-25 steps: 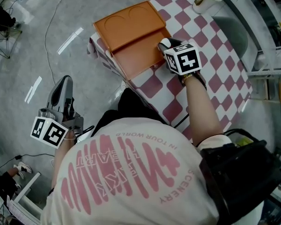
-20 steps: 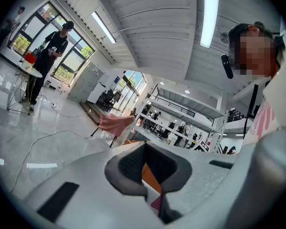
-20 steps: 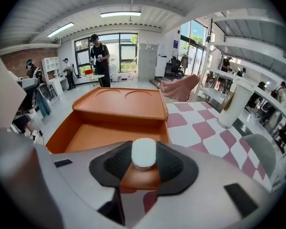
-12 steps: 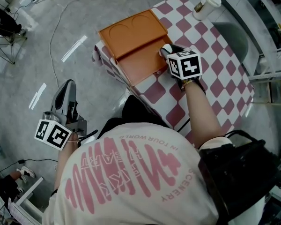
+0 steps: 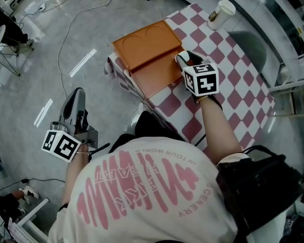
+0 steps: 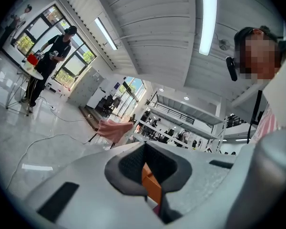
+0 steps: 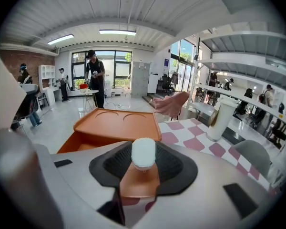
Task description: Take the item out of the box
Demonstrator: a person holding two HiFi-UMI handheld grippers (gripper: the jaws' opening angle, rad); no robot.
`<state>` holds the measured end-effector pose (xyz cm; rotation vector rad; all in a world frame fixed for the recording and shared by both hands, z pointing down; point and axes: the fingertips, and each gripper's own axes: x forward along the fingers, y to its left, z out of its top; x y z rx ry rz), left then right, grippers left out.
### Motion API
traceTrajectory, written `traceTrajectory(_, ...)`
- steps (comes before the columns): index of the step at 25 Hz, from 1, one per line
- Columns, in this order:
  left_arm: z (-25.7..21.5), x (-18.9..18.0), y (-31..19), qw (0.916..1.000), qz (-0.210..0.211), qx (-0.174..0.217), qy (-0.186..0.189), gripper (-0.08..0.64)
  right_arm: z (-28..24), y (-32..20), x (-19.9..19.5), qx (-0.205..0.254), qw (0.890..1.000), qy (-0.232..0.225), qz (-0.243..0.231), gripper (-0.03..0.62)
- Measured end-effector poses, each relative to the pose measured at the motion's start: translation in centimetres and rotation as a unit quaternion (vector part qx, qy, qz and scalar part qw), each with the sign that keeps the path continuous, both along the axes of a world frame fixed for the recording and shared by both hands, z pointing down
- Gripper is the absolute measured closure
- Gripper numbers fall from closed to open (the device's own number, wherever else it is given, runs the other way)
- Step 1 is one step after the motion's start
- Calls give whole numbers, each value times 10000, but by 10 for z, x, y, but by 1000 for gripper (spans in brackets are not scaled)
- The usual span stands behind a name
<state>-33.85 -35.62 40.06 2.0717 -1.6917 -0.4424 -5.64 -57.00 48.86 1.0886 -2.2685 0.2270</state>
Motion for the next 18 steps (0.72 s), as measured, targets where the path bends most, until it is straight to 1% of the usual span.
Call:
traceTrajectory(4, -17, 5, -6, 9993, 197, 318, 16, 553, -31, 6, 2, 390, 9987, -316, 83, 443)
traceTrajectory(9, -51, 18, -15, 9957, 519, 739, -188, 554, -80, 19, 9, 761, 9929, -889, 234, 446)
traceTrajectory(13, -69, 35, -16, 9927, 724, 905, -327, 554, -123, 37, 17, 1125, 9853, -1245, 307, 446)
traceTrajectory(18, -99, 47, -15, 9876, 844, 1266, -380, 554, -179, 65, 28, 1565, 9706, -1783, 399, 446)
